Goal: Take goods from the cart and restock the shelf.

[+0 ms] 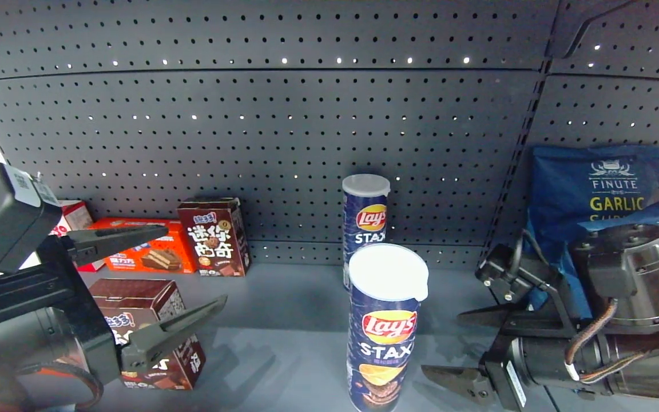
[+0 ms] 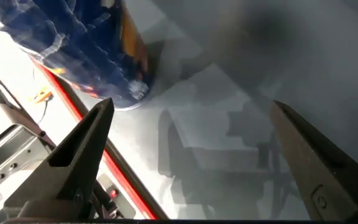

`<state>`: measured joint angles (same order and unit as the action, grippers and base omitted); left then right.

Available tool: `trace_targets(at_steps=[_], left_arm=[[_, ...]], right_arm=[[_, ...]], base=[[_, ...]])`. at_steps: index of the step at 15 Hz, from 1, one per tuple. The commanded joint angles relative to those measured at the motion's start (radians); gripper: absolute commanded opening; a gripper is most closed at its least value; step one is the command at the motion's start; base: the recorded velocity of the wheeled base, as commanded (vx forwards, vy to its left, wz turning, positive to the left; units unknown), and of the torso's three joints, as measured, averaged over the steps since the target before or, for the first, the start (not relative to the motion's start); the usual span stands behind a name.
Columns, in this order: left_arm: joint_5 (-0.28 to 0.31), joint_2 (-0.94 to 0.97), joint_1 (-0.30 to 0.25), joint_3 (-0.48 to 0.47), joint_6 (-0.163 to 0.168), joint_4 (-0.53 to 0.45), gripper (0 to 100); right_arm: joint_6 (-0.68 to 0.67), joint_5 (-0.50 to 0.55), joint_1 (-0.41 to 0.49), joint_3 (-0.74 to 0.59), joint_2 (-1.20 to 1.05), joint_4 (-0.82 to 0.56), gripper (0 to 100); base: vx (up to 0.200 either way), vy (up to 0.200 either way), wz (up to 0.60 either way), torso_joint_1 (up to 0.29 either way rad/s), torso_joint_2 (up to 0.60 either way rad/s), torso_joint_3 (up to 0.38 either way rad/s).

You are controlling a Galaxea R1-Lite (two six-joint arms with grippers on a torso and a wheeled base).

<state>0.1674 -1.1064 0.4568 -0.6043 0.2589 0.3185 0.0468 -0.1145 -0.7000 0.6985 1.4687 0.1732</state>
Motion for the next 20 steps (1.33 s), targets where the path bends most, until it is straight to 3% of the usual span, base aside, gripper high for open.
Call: trace_targets(at_steps=[1,13,16,18,20], left_arm=[[0.001,-0.003,0.002,0.001,-0.013,0.001,100],[0.001,0.008,0.002,0.014,-0.024,0.001,100],[-0.002,0.042,-0.001,0.008,-0.04,0.001,100],[-0.005,0.092,-0.009,0.008,-0.04,0.001,100],[-0.003,0.158,-0.073,0.02,-0.035,-0.004,100]], right_arm=[[0.001,-0.001,-0.012,0.01,0.035,0.0,100],[-0.001,0.001,-0.03,0.021,0.053,0.035,100],[-0.005,0.002,0.042,0.019,-0.08,0.048,100],[-0.048,0.065,0.086,-0.013,-0.228,0.049,100],[-0.065,0.099,0.142,-0.059,-0.37,0.048,100]], base=[[0.0,0.0,0.0,0.0,0.0,0.0],[0.0,0.0,0.0,0.0,0.0,0.0],[0.0,0.0,0.0,0.0,0.0,0.0],[0.0,0.0,0.0,0.0,0.0,0.0],[0.0,0.0,0.0,0.0,0.0,0.0]])
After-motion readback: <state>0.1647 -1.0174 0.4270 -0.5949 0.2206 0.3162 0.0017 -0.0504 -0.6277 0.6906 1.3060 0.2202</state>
